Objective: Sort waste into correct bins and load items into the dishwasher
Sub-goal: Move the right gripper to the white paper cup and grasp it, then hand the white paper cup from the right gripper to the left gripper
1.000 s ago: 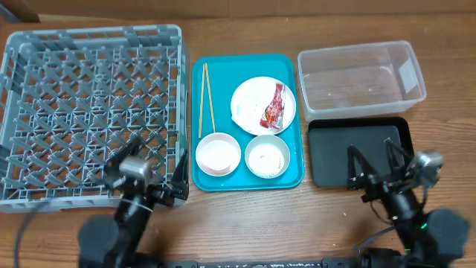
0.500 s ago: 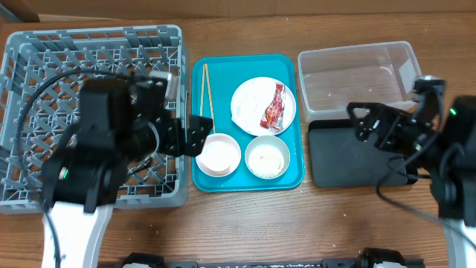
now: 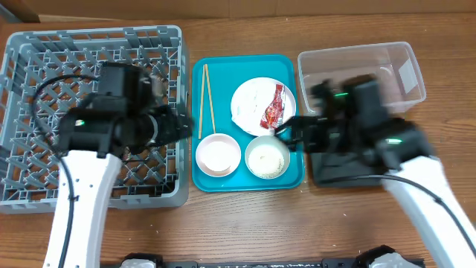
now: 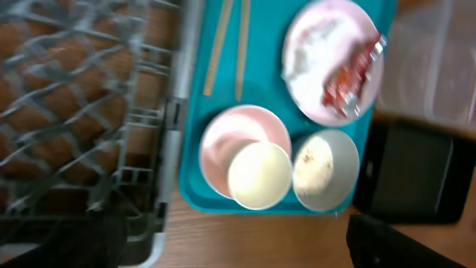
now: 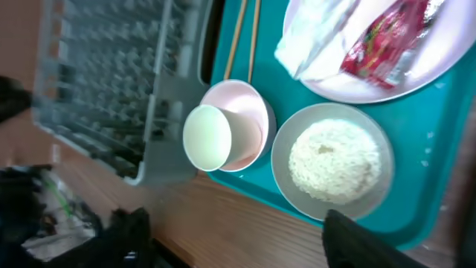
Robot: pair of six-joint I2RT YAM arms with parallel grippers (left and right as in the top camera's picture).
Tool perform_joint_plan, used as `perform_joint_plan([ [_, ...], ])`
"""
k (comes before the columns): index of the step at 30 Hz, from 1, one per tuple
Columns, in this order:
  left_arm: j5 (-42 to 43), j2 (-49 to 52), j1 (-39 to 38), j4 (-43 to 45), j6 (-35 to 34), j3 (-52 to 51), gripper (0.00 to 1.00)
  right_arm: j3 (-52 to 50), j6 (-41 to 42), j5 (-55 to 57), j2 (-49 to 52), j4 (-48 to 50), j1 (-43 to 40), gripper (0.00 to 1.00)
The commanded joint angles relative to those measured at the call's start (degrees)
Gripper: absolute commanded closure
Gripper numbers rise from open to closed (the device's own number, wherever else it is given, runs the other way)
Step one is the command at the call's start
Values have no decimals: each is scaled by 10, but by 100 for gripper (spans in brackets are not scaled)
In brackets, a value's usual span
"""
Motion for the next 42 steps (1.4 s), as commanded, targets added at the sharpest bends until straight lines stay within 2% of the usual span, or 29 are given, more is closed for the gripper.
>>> perform_joint_plan([
  [1,-41,-37,46,-21,-36,19,3,13,82,167,61,30,95,30],
  [4,-45,-47,69,-51,-9,19,2,13,94,208,119,63,143,34],
  [9,-66,-51,75,-87,35,19,2,13,94,213,192,125,169,35],
  [12,-74,-51,75,-95,43,18,2,13,94,185,222,151,169,45],
  [13,-75,-51,75,-96,46,18,2,13,94,174,231,155,169,46],
  [25,-73,-49,75,-87,49,18,0,13,91,178,272,181,209,50],
  [27,-73,-49,75,-88,49,18,0,13,92,196,272,176,209,58],
  [28,-73,-49,75,-88,49,18,0,14,92,212,272,173,208,68],
  [29,-73,-49,75,-88,49,18,0,14,92,221,270,172,207,74],
  [35,-73,-49,75,-86,49,18,0,27,92,220,238,161,191,94],
  [37,-66,-49,75,-85,52,18,0,33,92,219,215,150,183,96],
  [42,76,-49,75,-50,126,18,0,50,60,86,119,129,123,96],
])
